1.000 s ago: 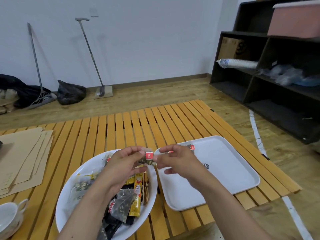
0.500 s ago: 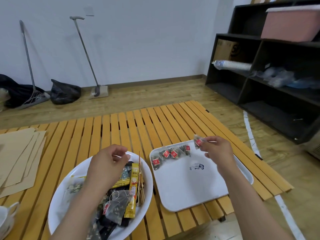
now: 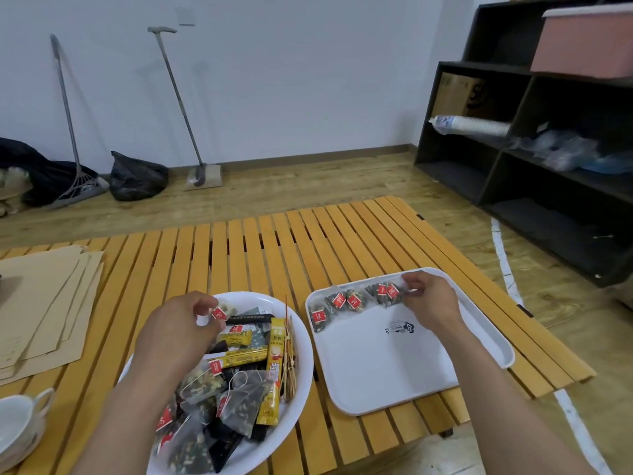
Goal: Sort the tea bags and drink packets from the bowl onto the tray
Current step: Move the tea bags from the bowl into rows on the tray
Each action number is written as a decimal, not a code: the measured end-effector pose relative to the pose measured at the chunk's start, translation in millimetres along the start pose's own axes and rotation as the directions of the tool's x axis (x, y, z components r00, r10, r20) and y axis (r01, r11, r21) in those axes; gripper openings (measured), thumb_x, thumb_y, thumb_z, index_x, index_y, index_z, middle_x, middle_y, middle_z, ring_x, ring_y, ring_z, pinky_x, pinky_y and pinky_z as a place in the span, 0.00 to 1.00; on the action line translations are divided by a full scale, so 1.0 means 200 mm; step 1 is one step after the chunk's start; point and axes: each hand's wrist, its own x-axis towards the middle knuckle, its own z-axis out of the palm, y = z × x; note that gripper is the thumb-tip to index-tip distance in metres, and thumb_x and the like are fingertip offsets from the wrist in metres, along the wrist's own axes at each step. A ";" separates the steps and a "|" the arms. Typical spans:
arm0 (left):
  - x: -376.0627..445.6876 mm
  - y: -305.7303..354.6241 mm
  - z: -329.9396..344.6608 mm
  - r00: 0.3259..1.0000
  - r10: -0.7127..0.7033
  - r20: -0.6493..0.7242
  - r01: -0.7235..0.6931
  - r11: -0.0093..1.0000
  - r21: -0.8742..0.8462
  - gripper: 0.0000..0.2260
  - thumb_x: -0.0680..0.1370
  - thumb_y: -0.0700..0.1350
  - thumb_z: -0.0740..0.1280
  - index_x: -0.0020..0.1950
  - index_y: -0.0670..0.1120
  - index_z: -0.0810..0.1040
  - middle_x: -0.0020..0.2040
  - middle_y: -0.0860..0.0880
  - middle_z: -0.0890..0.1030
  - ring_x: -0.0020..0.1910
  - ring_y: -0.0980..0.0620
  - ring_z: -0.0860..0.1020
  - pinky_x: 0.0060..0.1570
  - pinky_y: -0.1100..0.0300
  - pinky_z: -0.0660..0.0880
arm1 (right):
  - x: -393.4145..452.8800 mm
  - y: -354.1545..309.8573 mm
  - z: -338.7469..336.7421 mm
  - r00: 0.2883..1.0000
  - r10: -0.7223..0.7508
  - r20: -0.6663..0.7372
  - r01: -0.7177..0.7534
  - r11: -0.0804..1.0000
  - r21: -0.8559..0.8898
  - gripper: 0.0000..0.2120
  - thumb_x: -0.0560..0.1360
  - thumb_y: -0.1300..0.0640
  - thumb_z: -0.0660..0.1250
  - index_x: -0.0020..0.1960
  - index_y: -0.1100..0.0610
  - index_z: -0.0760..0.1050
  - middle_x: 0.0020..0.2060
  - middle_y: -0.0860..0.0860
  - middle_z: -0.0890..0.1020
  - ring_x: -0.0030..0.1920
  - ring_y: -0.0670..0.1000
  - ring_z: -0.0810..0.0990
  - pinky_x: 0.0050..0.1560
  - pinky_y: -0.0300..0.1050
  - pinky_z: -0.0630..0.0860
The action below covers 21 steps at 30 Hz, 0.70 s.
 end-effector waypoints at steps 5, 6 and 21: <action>0.01 -0.08 -0.07 0.995 -0.089 -0.040 0.091 0.995 0.051 0.18 0.71 0.52 0.78 0.60 0.53 0.82 0.57 0.49 0.83 0.60 0.44 0.78 0.51 0.49 0.77 | 0.02 -0.02 0.05 1.000 -0.006 -0.010 0.006 1.000 -0.022 0.17 0.74 0.62 0.70 0.61 0.51 0.80 0.51 0.47 0.86 0.49 0.50 0.83 0.49 0.54 0.83; 0.01 -0.09 -0.07 0.994 -0.111 -0.027 0.112 0.992 0.052 0.19 0.71 0.53 0.78 0.60 0.52 0.82 0.58 0.48 0.83 0.59 0.44 0.79 0.50 0.51 0.77 | 0.01 -0.03 0.04 1.000 -0.008 -0.013 0.008 0.999 -0.033 0.17 0.74 0.60 0.72 0.62 0.51 0.80 0.52 0.47 0.86 0.49 0.50 0.83 0.48 0.53 0.83; 0.01 -0.07 -0.05 0.966 -0.231 0.114 0.241 0.968 -0.074 0.06 0.74 0.43 0.75 0.48 0.51 0.81 0.44 0.50 0.84 0.35 0.49 0.81 0.39 0.54 0.79 | -0.47 -0.62 0.50 0.735 -0.603 0.311 0.632 0.775 0.007 0.16 0.80 0.55 0.67 0.66 0.46 0.78 0.64 0.43 0.81 0.66 0.47 0.74 0.63 0.49 0.75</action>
